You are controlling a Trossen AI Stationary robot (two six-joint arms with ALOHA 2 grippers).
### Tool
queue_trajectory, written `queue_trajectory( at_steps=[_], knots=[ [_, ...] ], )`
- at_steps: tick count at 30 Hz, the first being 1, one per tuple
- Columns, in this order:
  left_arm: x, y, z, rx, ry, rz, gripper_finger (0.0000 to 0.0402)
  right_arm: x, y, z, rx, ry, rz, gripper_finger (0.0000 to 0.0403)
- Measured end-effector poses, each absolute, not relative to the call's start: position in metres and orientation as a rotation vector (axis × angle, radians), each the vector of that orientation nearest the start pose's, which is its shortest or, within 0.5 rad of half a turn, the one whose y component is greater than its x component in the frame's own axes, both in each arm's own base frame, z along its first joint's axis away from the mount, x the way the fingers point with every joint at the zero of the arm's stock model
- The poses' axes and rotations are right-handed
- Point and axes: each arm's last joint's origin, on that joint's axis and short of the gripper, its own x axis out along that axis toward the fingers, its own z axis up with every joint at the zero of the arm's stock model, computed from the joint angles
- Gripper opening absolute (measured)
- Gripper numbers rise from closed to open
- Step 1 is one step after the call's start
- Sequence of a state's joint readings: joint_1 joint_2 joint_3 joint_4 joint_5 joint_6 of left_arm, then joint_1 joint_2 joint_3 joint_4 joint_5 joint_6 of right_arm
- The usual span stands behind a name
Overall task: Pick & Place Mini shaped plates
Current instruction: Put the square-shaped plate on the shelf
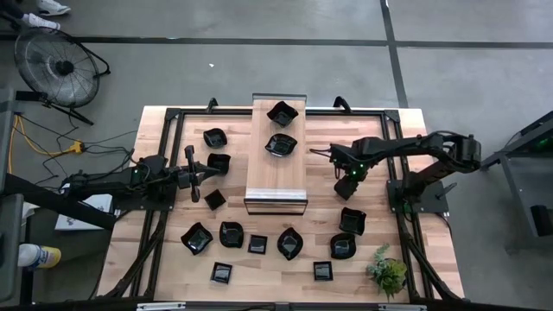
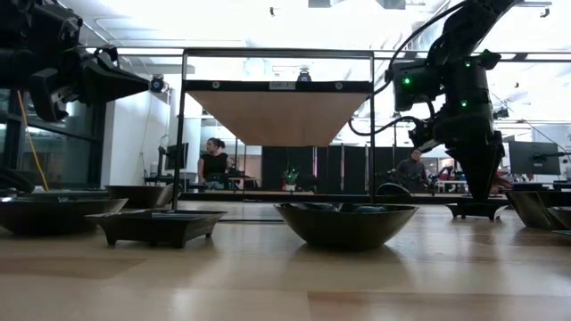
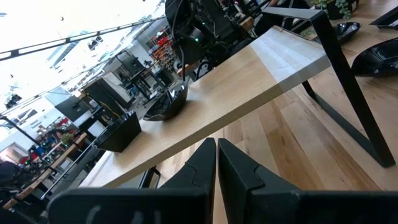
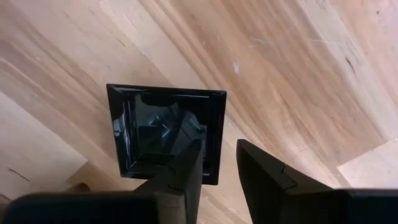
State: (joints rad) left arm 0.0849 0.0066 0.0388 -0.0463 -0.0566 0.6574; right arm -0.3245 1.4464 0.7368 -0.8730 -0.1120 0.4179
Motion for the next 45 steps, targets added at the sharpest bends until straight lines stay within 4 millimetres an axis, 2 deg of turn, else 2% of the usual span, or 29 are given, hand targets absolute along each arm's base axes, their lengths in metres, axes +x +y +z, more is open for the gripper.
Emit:
queue_trajectory(
  at_steps=[10,35,45],
  knots=[
    [0.095,0.010,0.172,0.656,0.060,0.131,0.0012,0.205,-0.066,0.146,0.656,1.530,-0.476,0.0094],
    [0.095,0.010,0.172,0.656,0.060,0.132,0.0012,0.207,-0.070,0.146,0.652,1.508,-0.474,0.0094],
    [0.095,0.010,0.172,0.656,0.060,0.131,0.0012,0.212,-0.071,0.136,0.656,1.526,-0.443,0.0094]
  ],
)
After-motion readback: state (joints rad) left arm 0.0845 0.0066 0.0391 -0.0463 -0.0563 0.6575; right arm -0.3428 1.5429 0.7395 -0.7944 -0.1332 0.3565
